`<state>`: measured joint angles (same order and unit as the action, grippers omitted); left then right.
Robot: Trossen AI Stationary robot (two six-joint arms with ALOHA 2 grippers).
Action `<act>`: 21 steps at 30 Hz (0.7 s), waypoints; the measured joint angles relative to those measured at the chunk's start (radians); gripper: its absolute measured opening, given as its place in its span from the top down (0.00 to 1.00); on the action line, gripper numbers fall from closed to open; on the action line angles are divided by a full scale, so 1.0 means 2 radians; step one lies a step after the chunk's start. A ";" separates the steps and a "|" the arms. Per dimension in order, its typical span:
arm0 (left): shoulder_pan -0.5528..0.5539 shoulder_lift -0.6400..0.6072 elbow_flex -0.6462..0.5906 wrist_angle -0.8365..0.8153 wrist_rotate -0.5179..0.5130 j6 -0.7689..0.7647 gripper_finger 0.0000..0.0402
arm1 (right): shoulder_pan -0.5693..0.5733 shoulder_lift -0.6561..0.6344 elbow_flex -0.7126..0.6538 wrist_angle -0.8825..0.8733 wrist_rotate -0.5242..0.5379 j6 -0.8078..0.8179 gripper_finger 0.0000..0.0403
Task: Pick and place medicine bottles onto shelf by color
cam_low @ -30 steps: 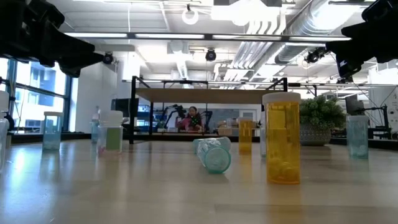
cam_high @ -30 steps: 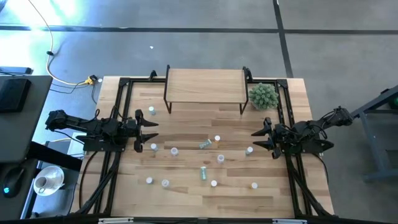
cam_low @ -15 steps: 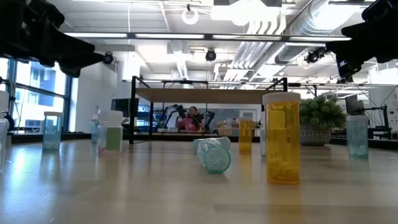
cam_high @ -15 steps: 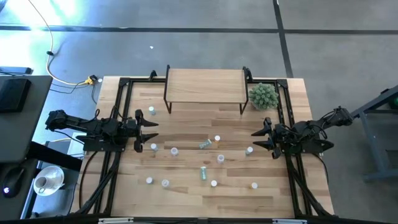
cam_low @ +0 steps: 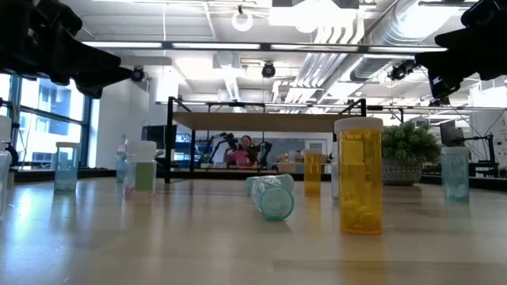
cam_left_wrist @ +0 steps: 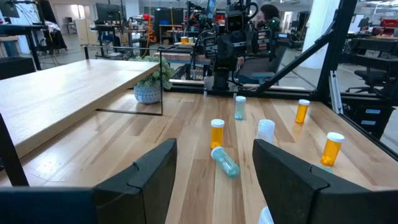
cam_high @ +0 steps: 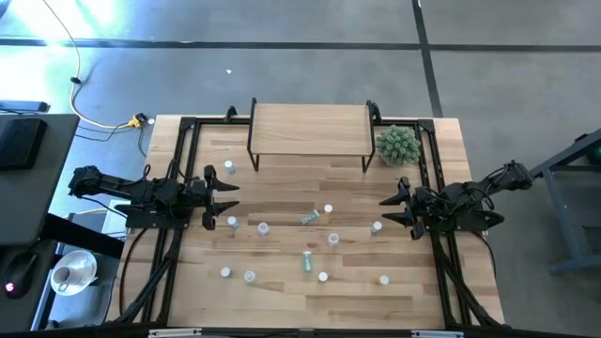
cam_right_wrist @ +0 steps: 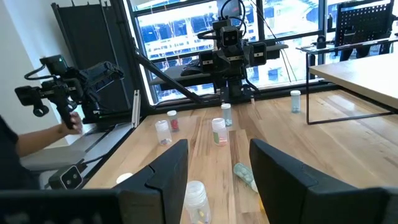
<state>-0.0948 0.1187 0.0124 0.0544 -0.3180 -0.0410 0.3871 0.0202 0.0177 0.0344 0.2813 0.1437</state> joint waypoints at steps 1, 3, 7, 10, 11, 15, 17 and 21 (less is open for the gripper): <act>0.000 0.000 0.000 0.001 0.000 -0.001 0.50 | 0.000 0.000 0.000 0.000 0.000 -0.004 0.60; 0.000 0.000 0.000 0.007 0.000 -0.004 0.50 | 0.000 0.000 0.000 0.000 0.000 -0.006 0.60; 0.000 0.000 0.000 0.009 0.000 -0.004 0.50 | 0.000 0.000 0.000 0.000 0.000 -0.007 0.60; 0.000 0.000 0.000 0.009 0.000 -0.004 0.50 | 0.000 0.000 0.000 0.000 0.000 -0.007 0.60; 0.000 0.000 0.000 0.009 0.000 -0.004 0.50 | 0.000 0.000 0.000 0.000 0.000 -0.007 0.60; 0.000 0.000 0.000 0.010 0.000 -0.004 0.50 | 0.000 0.000 0.000 0.000 0.002 -0.007 0.60; 0.000 0.000 0.000 0.012 0.000 -0.004 0.50 | 0.000 0.000 0.000 0.000 0.002 -0.003 0.60; 0.000 0.000 0.000 0.012 0.000 -0.004 0.50 | 0.000 0.000 0.000 0.000 0.002 0.030 0.60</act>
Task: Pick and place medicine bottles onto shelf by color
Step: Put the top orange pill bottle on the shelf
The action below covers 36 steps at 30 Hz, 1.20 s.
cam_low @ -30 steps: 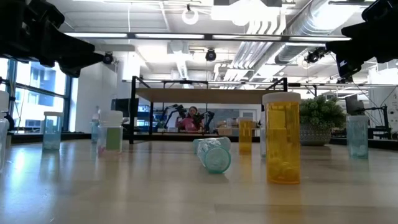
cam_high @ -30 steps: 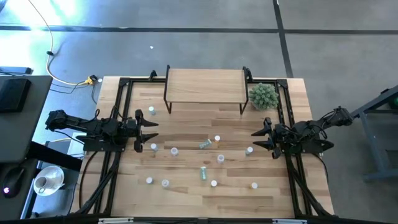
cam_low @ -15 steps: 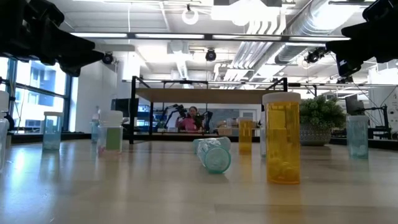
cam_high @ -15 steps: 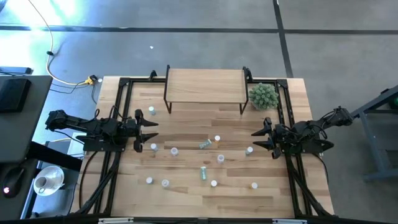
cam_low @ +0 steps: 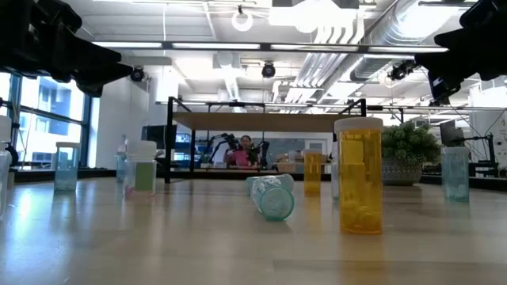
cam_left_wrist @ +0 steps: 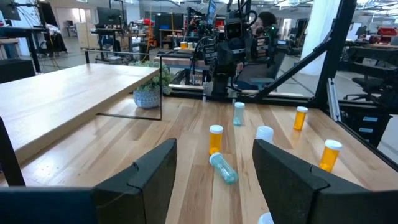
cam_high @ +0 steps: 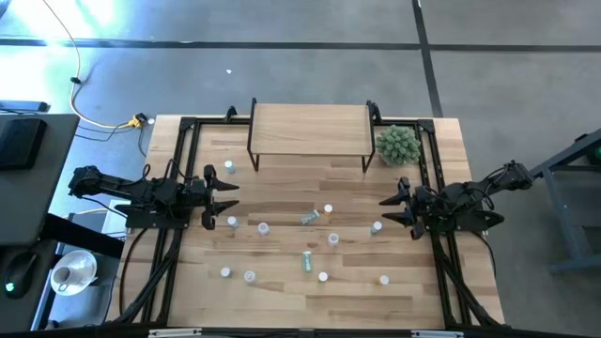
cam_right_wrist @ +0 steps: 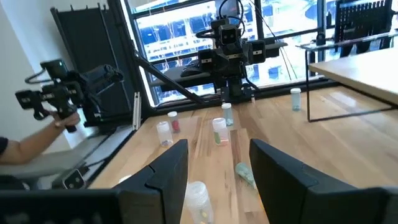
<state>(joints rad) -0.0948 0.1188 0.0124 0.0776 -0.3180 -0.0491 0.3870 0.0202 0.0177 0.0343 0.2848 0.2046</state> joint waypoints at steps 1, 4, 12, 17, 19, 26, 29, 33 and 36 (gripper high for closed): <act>0.000 0.000 0.000 0.000 0.000 0.000 0.50 | 0.000 0.000 0.000 0.000 0.000 0.013 0.60; 0.000 0.000 0.000 0.000 0.000 -0.001 0.50 | 0.000 0.000 0.000 0.001 0.000 0.036 0.60; 0.000 0.000 0.000 0.001 0.000 -0.001 0.50 | 0.000 0.000 0.000 0.072 0.002 -0.029 0.60; 0.000 0.000 0.000 0.006 0.000 -0.001 0.50 | 0.000 0.000 0.000 0.143 0.002 -0.106 0.56; 0.000 0.000 0.000 0.017 0.000 0.000 0.50 | 0.000 0.000 0.000 0.171 0.007 -0.132 0.53; 0.000 0.000 0.000 0.073 -0.004 0.048 0.50 | 0.000 0.015 0.049 0.169 0.081 -0.165 0.42; 0.000 0.000 0.000 0.095 -0.004 0.079 0.50 | 0.000 0.041 0.086 0.150 0.102 -0.185 0.41; 0.001 0.000 0.000 0.124 -0.004 0.109 0.50 | 0.000 0.094 0.135 0.110 0.117 -0.181 0.41; 0.004 0.000 0.000 0.145 -0.004 0.123 0.50 | 0.000 0.147 0.165 0.082 0.117 -0.179 0.41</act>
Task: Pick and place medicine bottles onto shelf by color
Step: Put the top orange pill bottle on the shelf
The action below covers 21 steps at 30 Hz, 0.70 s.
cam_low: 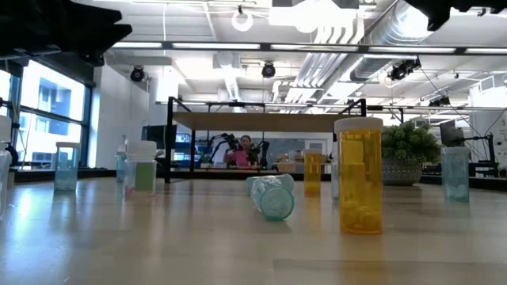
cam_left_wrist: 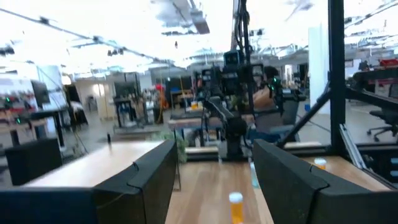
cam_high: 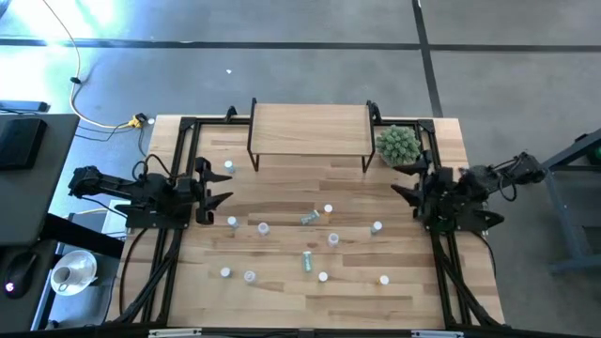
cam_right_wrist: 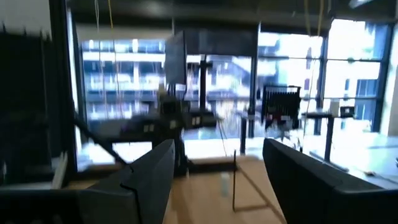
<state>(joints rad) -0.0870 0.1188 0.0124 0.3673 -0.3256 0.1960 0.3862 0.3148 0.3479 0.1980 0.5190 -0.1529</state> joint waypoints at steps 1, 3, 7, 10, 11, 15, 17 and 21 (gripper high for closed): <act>0.003 0.000 0.000 0.004 0.000 0.004 0.50 | 0.000 0.019 0.008 -0.007 0.000 0.005 0.41; 0.009 0.000 0.000 0.011 0.000 0.011 0.50 | 0.000 0.055 0.022 -0.024 0.000 0.010 0.41; 0.026 0.000 0.000 0.014 0.000 0.012 0.50 | 0.000 0.119 0.040 -0.045 0.000 0.011 0.41; 0.042 0.000 0.000 0.018 0.000 0.012 0.50 | -0.005 0.162 0.047 -0.045 -0.002 0.012 0.41; 0.048 0.000 0.000 0.020 -0.001 0.012 0.50 | -0.010 0.176 0.049 -0.044 -0.002 0.014 0.41; 0.069 0.000 0.000 0.026 0.000 0.001 0.50 | -0.043 0.223 0.059 -0.049 -0.016 0.033 0.41; 0.078 0.000 0.000 0.026 0.000 -0.008 0.50 | -0.064 0.243 0.064 -0.049 -0.036 0.034 0.41; 0.088 0.000 0.000 0.021 0.000 -0.044 0.50 | -0.108 0.283 0.077 -0.048 -0.087 0.053 0.41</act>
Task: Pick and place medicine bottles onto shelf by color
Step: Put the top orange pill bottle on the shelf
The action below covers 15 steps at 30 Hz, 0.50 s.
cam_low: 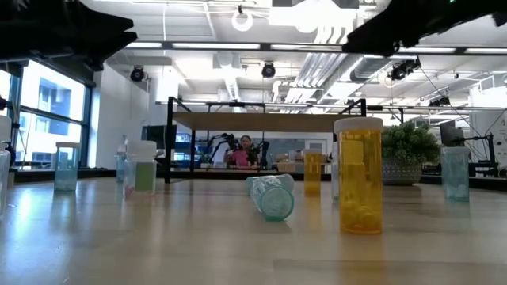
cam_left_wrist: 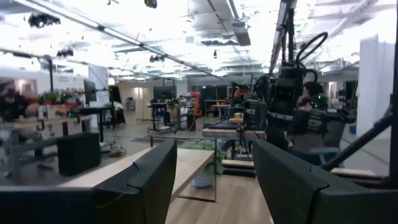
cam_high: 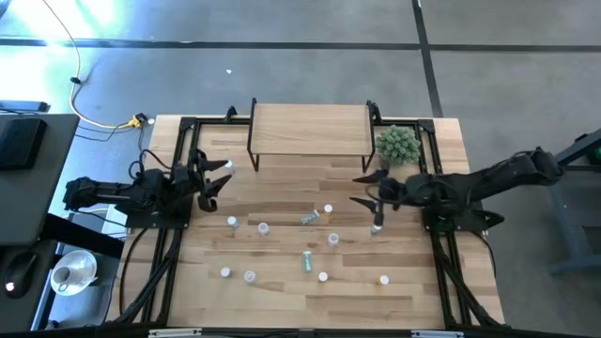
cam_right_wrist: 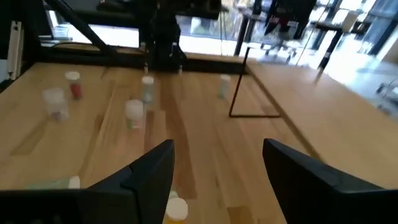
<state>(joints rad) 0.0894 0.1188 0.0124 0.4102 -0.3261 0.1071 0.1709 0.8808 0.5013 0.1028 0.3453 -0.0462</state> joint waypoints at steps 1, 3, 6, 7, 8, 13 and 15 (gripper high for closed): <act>0.001 0.000 0.000 -0.002 0.000 -0.007 0.50 | -0.009 0.010 0.001 -0.001 -0.014 0.002 0.41; 0.002 0.000 0.000 -0.005 0.000 -0.013 0.50 | -0.023 0.030 0.001 -0.001 -0.044 0.008 0.41; 0.001 0.000 0.000 -0.017 0.000 -0.013 0.50 | -0.035 0.061 0.001 -0.001 -0.071 0.017 0.41; 0.001 0.000 0.000 -0.020 0.000 -0.013 0.50 | -0.038 0.070 0.001 -0.001 -0.079 0.018 0.41; 0.001 0.000 0.000 -0.023 0.000 -0.013 0.50 | -0.041 0.078 0.001 -0.001 -0.086 0.018 0.41; 0.001 0.000 0.000 -0.026 0.000 -0.013 0.50 | -0.060 0.110 0.001 0.025 -0.125 0.014 0.41; 0.001 0.000 0.000 -0.025 0.000 -0.015 0.50 | -0.066 0.125 0.001 0.041 -0.138 0.020 0.41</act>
<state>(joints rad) 0.0914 0.1188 0.0124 0.3594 -0.3256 0.0780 0.0387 1.1318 0.5042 0.1851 0.0688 -0.0059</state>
